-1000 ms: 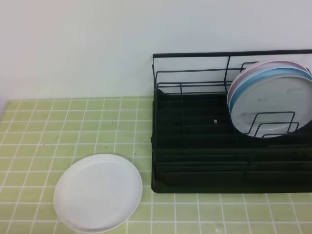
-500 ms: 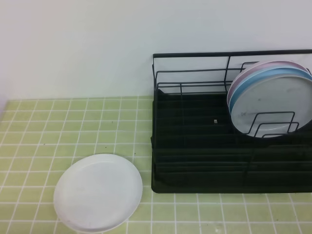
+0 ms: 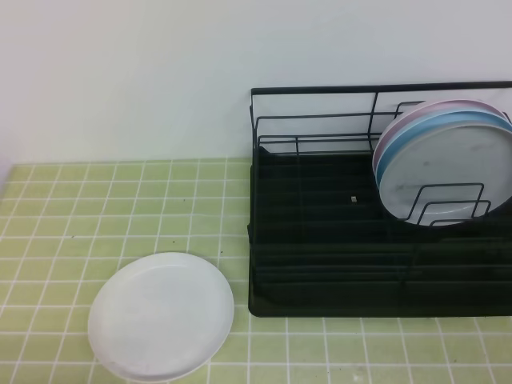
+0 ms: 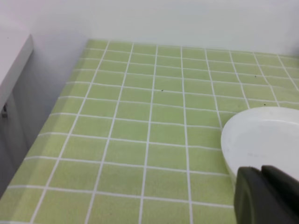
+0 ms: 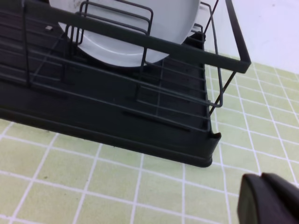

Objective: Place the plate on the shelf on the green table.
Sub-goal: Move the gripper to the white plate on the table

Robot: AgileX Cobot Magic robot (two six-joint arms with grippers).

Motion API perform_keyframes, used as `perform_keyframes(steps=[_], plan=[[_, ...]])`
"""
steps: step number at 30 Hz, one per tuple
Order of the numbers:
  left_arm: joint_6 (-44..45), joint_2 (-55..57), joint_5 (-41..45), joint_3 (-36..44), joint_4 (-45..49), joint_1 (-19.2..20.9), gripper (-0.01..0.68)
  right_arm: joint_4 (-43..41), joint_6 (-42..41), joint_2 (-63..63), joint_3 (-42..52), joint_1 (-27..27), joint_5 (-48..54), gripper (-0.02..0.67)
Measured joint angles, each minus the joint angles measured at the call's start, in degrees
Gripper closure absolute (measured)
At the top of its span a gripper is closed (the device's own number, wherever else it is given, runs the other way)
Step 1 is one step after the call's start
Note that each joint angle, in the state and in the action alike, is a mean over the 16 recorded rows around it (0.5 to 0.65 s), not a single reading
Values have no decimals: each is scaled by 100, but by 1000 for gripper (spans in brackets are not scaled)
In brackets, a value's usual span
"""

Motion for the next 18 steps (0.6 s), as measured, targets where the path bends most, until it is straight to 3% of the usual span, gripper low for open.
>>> perform_keyframes(steps=[10,18], plan=[[13,3,-150,0,82,0,676,45,73,0,0,0,-714,652],[30,8,-1241,0,214,0,676,70,113,0,0,0,-2415,652]])
